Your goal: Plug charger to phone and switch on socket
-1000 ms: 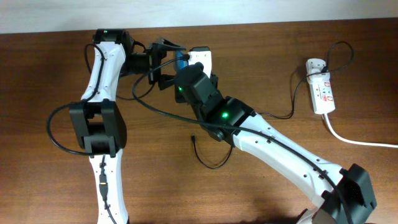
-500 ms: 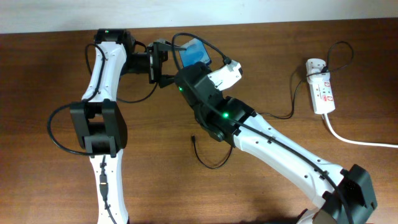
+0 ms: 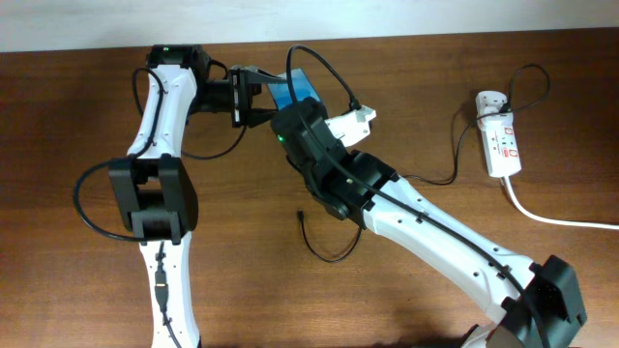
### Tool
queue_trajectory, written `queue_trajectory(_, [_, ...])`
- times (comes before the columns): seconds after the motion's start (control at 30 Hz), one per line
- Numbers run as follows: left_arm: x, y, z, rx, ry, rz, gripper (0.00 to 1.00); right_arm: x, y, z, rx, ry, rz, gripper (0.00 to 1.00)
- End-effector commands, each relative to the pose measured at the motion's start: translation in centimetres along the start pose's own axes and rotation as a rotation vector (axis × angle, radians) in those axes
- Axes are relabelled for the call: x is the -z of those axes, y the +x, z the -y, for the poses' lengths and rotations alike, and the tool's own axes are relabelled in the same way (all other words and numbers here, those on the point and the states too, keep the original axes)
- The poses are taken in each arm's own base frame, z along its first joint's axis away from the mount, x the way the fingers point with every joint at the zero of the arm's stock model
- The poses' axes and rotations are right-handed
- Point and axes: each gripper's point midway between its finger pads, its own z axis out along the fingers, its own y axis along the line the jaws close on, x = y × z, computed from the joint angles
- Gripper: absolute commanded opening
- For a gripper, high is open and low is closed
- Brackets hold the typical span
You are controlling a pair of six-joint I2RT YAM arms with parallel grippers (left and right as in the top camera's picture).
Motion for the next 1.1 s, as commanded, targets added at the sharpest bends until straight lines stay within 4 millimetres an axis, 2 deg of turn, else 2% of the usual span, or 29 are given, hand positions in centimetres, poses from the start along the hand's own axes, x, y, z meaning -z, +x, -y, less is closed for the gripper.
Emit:
queue_trajectory(0.0, [0.0, -0.1, 0.3, -0.029, -0.006, 0.003, 0.58, 1.7, -1.0, -2.3, -0.037, -0.066, 0.037, 0.04])
queue_trajectory(0.17, [0.0, -0.3, 0.5, -0.070, -0.005, 0.004, 0.51, 0.8, -0.6, -1.5, -0.059, -0.048, 0.042, 0.04])
queue_trajectory(0.3, [0.0, -0.6, 0.7, -0.114, -0.005, 0.005, 0.39, 0.5, -0.3, -1.3, -0.071, -0.042, 0.032, 0.04])
queue_trajectory(0.53, [-0.1, -2.0, 0.3, -0.197, -0.061, 0.050, 0.39, 0.2, 0.4, -1.1, -0.071, -0.035, -0.003, 0.04])
queue_trajectory(0.83, [-0.1, -2.1, 0.4, -0.205, -0.060, 0.051, 0.36, -0.7, 0.3, 0.0, -0.051, -0.007, 0.029, 0.04])
queue_trajectory(1.07, [-0.1, -2.0, 0.4, -0.201, -0.060, 0.051, 0.35, -1.0, -0.6, -0.2, -0.054, -0.026, 0.090, 0.04])
